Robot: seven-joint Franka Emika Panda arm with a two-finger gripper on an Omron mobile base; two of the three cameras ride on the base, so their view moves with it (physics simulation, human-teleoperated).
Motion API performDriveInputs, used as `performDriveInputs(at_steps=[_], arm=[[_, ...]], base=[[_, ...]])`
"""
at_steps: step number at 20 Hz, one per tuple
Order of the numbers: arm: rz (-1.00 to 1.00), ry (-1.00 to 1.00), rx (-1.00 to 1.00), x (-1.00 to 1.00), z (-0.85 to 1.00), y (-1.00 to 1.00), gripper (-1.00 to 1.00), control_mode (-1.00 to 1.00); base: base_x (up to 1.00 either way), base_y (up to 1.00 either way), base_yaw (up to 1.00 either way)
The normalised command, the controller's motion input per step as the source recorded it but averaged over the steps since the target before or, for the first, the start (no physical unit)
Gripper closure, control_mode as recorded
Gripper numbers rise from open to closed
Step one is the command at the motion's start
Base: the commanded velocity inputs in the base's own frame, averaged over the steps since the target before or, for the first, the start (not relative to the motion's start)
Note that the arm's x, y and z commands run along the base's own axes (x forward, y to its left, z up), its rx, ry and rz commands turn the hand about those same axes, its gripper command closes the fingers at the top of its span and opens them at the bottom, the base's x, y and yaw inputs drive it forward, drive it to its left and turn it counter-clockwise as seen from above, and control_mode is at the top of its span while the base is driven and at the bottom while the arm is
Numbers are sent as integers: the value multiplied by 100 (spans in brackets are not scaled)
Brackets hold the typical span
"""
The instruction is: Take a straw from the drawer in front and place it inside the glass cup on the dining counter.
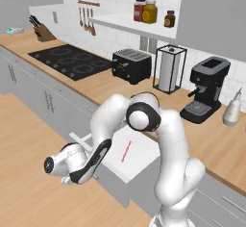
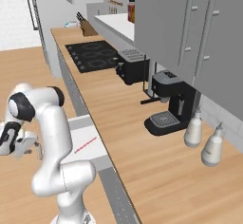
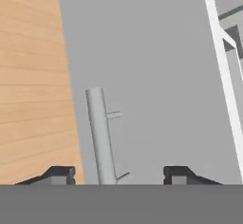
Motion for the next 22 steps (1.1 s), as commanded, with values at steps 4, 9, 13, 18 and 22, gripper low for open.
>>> performDriveInputs(at_steps=[4,9,13,18,22], arm=[[0,38,62,-36,99,-3,-100,-100],[0,21,50,-16,100,-55,-100,-100],[-4,19,27,39,89,-73,-100,-100],[-2,22,9,79,18,-70,-100,-100],[0,7,-2,68,-22,-33,-100,-100]], base=[[0,0,0],[0,0,0],[0,0,0],[0,0,0],[0,0,0]])
